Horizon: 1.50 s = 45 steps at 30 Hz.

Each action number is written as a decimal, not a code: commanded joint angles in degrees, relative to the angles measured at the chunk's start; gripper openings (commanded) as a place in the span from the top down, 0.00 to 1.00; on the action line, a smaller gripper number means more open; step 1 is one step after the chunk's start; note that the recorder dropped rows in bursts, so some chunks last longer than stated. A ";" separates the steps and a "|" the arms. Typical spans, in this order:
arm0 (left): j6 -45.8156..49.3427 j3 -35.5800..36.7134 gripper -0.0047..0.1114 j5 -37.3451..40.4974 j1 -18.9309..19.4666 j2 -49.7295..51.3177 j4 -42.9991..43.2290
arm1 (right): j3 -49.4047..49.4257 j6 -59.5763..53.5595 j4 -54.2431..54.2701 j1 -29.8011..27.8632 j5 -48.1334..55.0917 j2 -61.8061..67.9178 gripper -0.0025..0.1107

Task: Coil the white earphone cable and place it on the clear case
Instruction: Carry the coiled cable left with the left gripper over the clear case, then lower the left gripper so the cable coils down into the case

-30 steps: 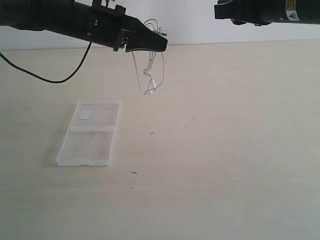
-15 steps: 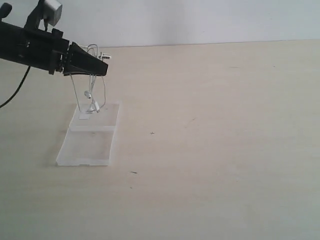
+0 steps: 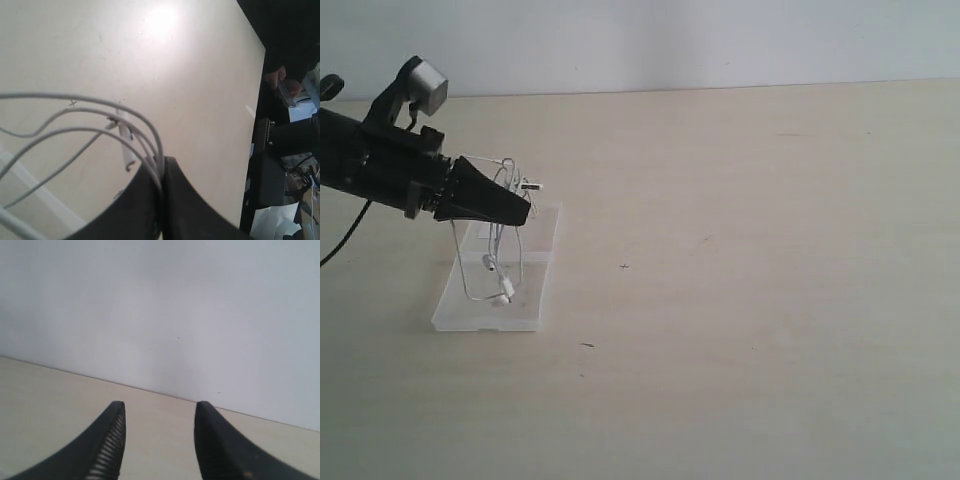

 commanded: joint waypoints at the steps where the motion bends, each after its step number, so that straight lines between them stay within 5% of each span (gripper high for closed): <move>1: 4.77 1.57 0.96 0.37 0.15 -0.14 0.17 | 0.50 0.37 0.17 -0.10 -0.80 -0.42 0.60; 45: 6.29 -0.42 0.96 -4.34 4.68 7.53 -5.49 | 0.88 0.50 0.17 -0.10 -3.72 -0.42 0.60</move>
